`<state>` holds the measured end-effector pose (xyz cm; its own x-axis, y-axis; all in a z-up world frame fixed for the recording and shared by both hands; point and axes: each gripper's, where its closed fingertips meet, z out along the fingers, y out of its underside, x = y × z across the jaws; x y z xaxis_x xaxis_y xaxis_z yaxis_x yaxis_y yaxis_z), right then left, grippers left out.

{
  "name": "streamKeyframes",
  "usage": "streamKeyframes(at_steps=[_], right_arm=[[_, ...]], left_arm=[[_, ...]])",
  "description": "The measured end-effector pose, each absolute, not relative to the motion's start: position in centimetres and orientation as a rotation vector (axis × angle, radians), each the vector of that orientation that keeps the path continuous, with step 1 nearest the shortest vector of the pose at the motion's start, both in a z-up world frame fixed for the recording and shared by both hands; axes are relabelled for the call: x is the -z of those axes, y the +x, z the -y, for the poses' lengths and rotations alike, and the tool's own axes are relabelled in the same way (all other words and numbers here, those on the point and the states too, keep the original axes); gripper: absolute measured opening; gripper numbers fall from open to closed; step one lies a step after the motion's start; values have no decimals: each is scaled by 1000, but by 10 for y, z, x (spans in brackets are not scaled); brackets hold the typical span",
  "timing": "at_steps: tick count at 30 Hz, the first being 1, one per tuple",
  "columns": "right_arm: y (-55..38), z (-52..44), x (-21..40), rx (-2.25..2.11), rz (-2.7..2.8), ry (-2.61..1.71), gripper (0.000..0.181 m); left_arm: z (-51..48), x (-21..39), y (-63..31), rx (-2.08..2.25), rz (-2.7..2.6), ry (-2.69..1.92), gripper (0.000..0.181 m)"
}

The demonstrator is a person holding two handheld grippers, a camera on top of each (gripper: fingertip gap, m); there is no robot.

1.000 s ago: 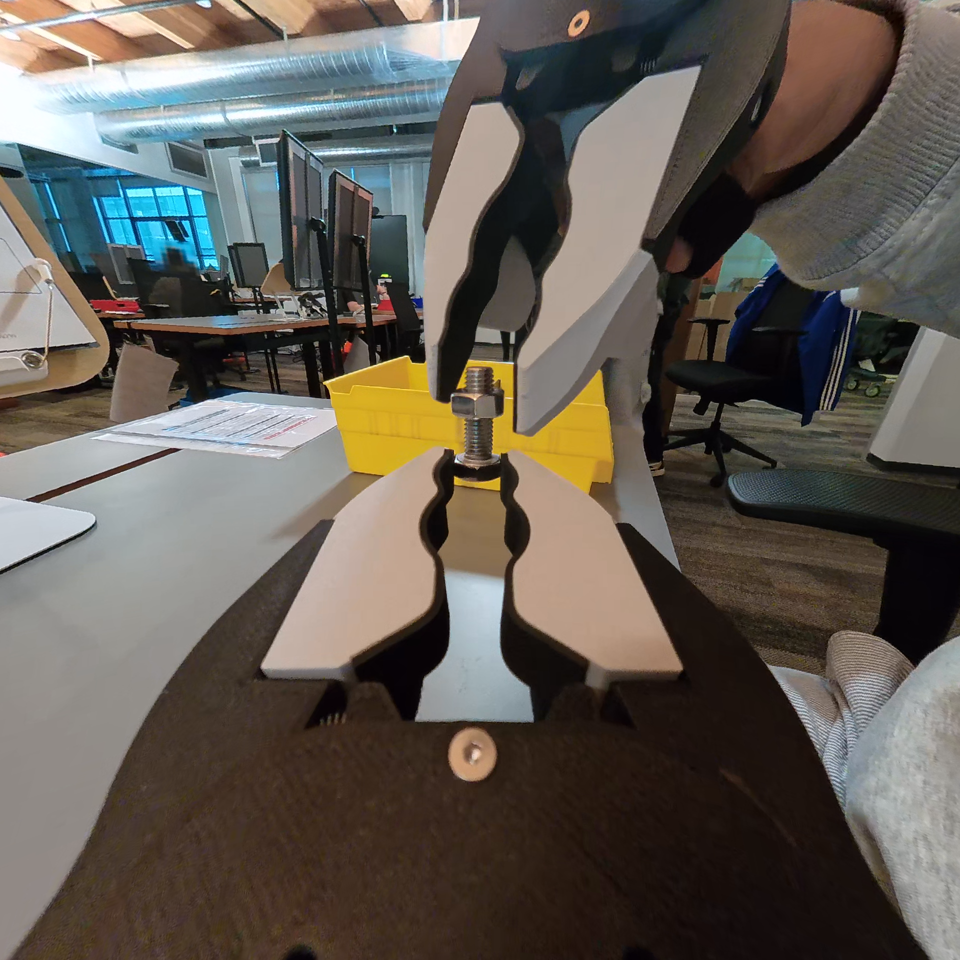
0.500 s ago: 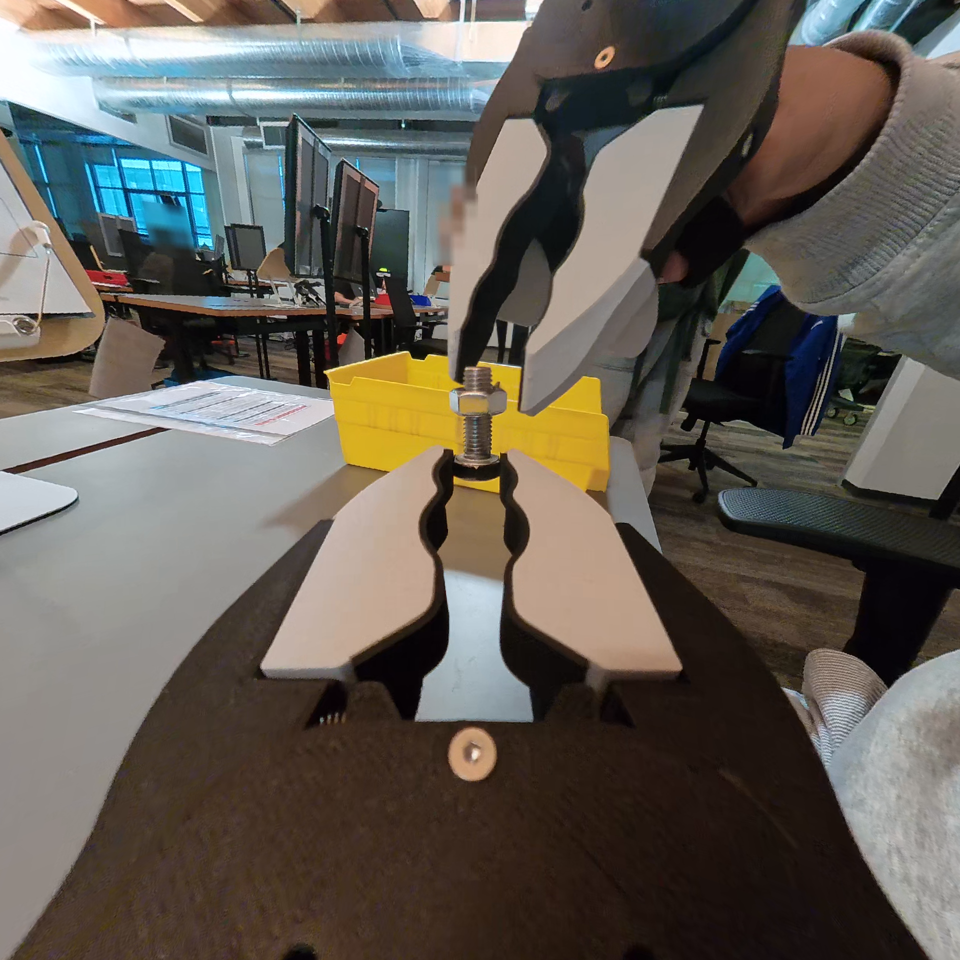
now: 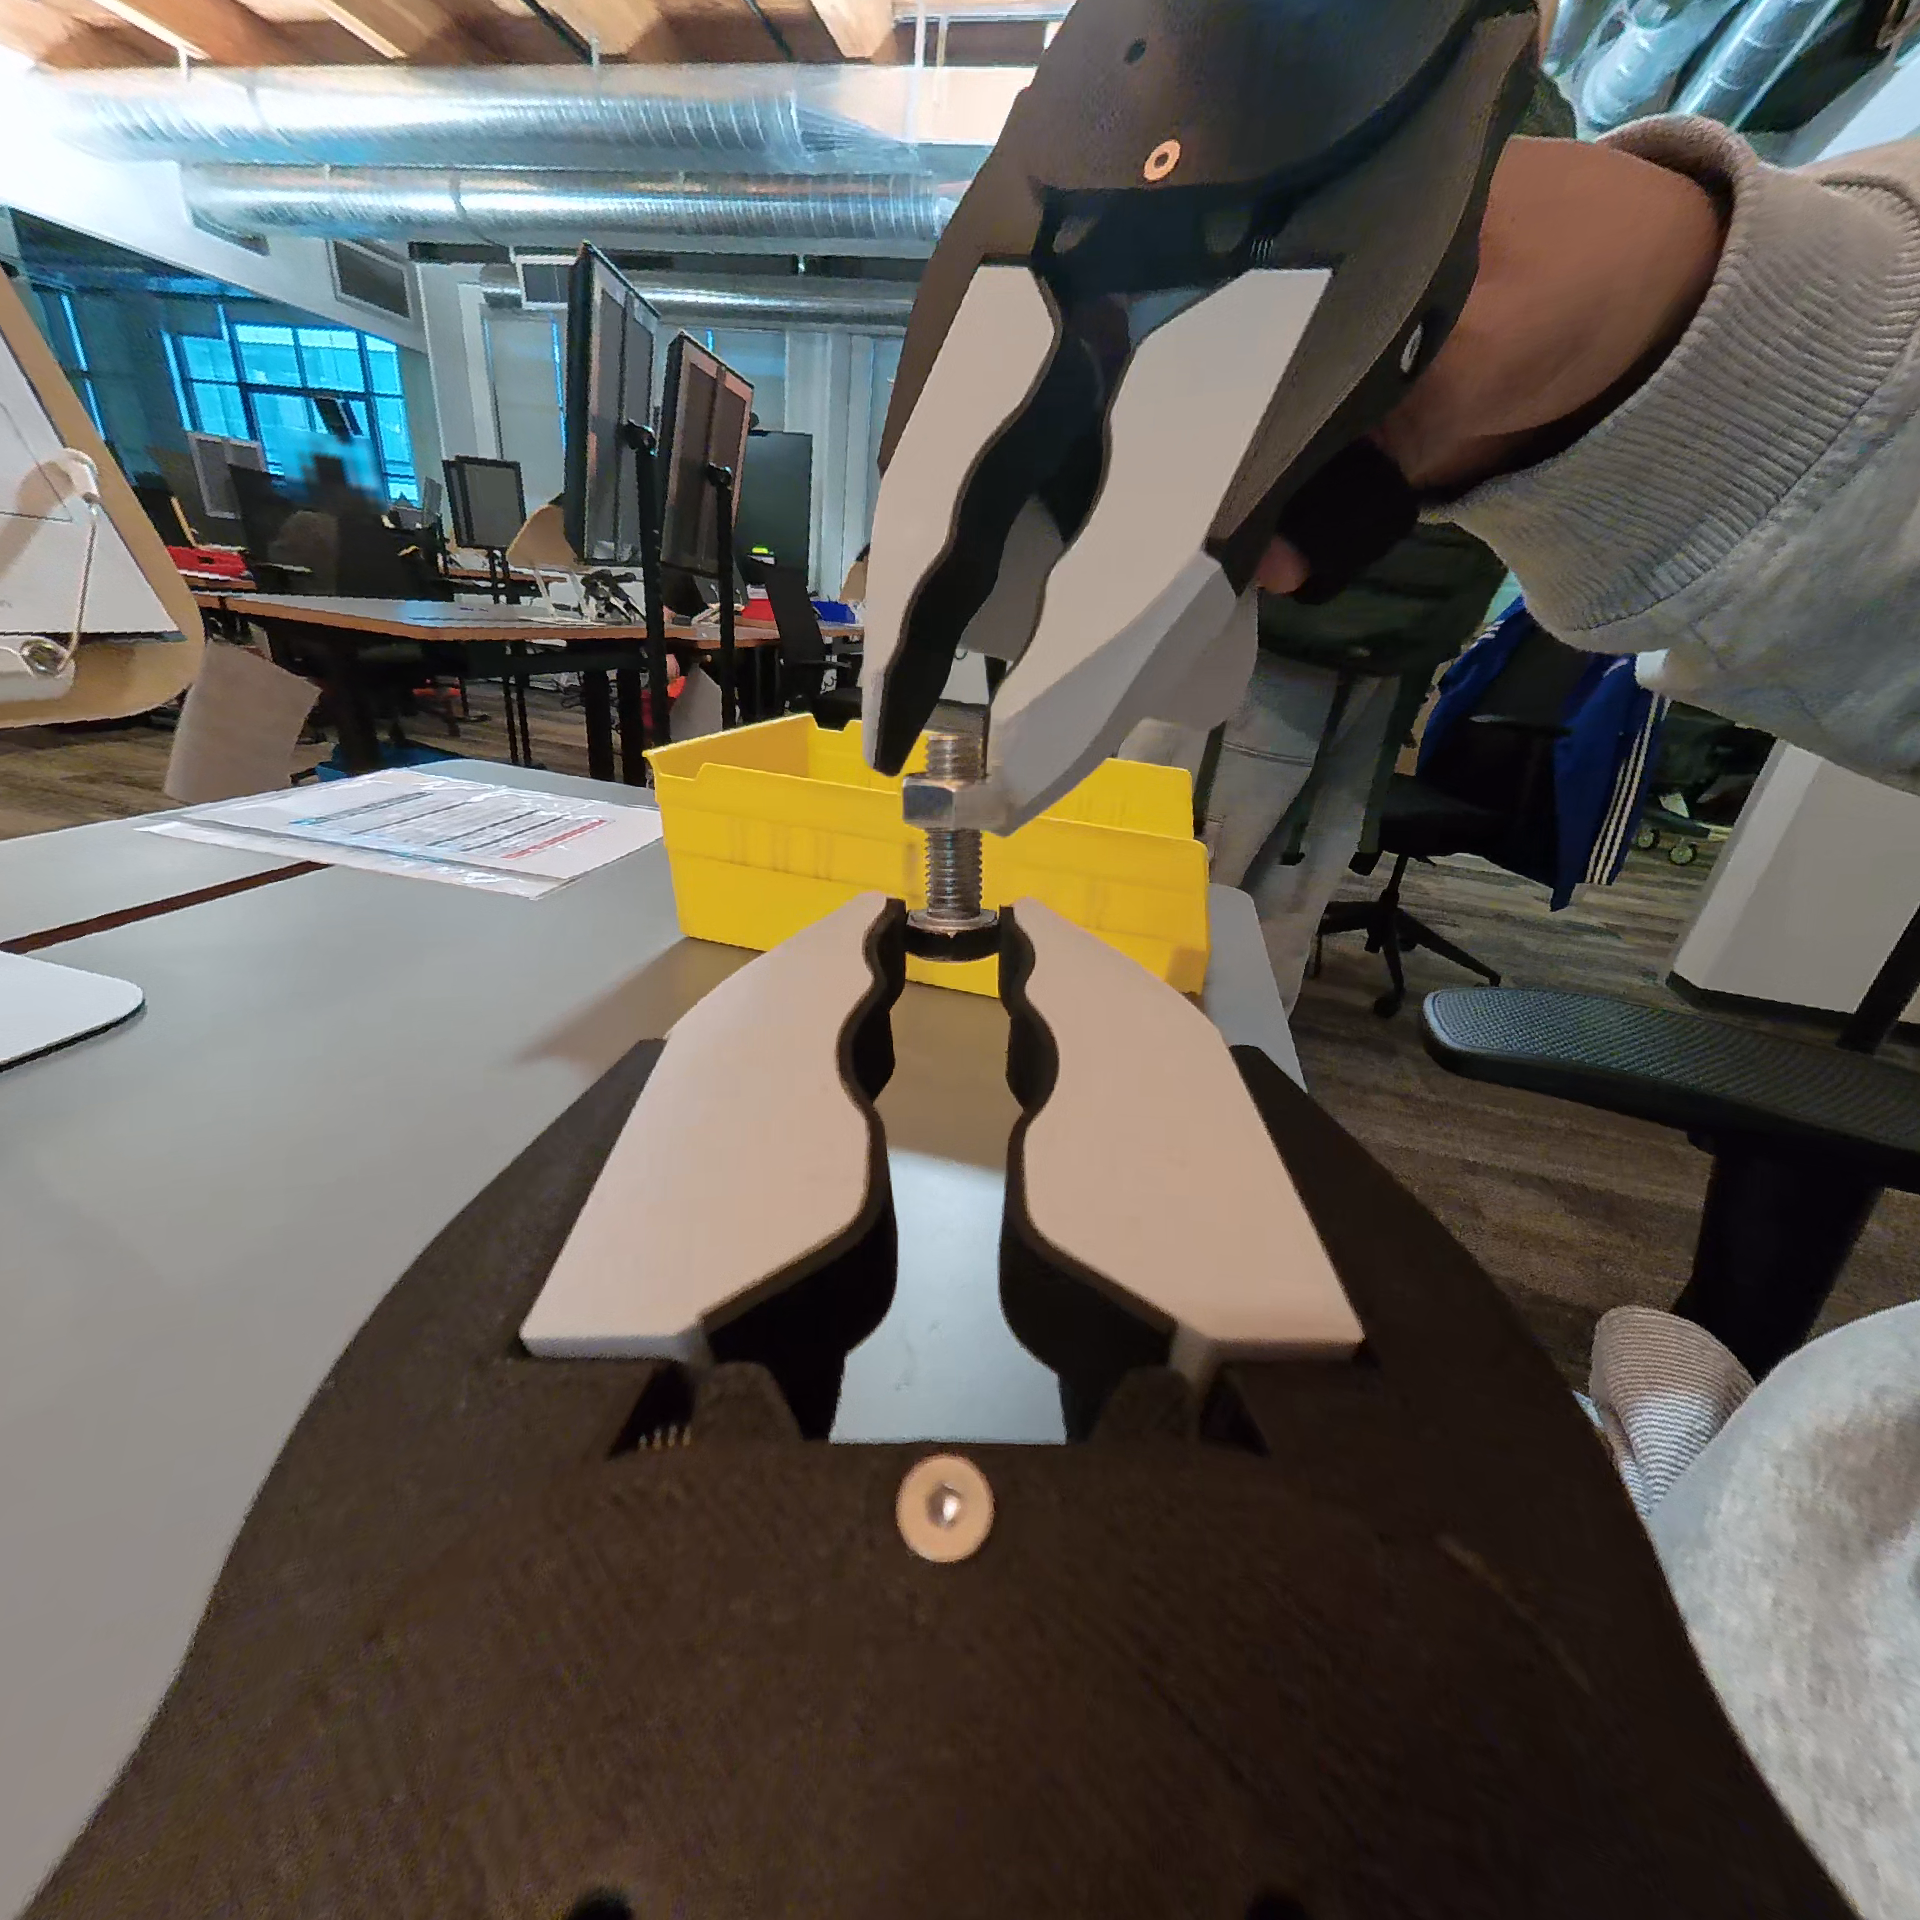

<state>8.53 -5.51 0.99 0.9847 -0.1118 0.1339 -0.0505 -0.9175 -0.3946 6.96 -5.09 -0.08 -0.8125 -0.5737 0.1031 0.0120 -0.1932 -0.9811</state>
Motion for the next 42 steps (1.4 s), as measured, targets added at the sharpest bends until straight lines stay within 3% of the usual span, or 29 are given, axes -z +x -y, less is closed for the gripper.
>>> streamKeyframes(at_steps=[1, 16, 42], right_arm=[[84, 55, -11, 200, -122, -2723, 27], [78, 50, -8, 209, -109, -2736, 35], [57, 33, -11, 104, -28, -2711, 32]], left_arm=[[51, 1, 70, 2058, -1687, -652, 17], [52, 1, 69, 2050, -1687, -639, 17], [56, 3, 67, 2034, -1712, -618, 17]])
